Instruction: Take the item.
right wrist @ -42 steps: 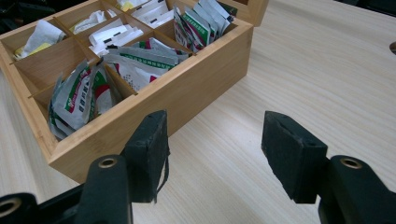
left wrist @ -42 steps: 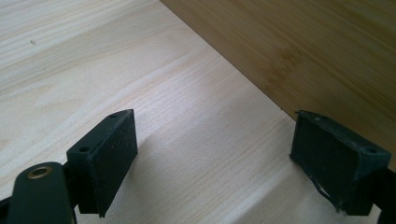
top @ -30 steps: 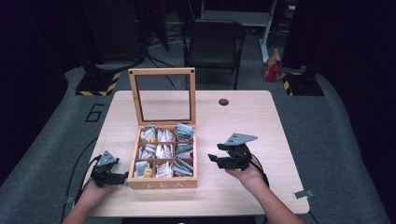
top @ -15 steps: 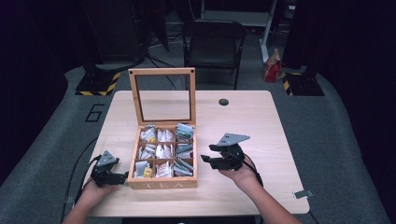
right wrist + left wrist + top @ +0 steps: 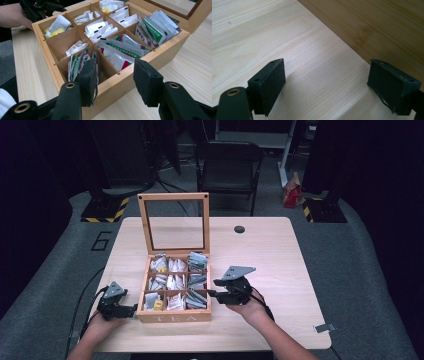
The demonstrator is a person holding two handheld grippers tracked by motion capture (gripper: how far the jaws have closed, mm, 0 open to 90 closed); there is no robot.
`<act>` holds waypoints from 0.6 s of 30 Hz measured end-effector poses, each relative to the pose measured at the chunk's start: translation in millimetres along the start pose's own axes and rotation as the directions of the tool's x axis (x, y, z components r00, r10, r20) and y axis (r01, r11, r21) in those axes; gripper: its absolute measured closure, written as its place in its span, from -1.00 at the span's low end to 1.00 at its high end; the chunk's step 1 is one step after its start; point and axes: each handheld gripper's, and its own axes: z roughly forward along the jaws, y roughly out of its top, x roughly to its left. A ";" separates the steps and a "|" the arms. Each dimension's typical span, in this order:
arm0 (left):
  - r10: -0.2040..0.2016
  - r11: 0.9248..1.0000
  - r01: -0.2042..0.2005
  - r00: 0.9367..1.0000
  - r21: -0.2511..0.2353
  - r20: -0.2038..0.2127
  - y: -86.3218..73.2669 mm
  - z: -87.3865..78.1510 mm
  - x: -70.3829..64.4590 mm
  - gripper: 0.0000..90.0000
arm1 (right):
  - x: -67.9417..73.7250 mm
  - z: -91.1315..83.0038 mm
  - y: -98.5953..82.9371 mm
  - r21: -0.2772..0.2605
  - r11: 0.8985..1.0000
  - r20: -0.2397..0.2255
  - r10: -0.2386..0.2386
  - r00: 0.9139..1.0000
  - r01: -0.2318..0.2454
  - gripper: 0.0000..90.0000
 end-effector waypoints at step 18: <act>-0.001 1.000 0.001 1.000 0.000 0.001 0.0 0.0 -0.1 -0.69 | 10.7 17.5 4.7 0.011 1.000 -0.032 -0.012 0.999 0.012 0.20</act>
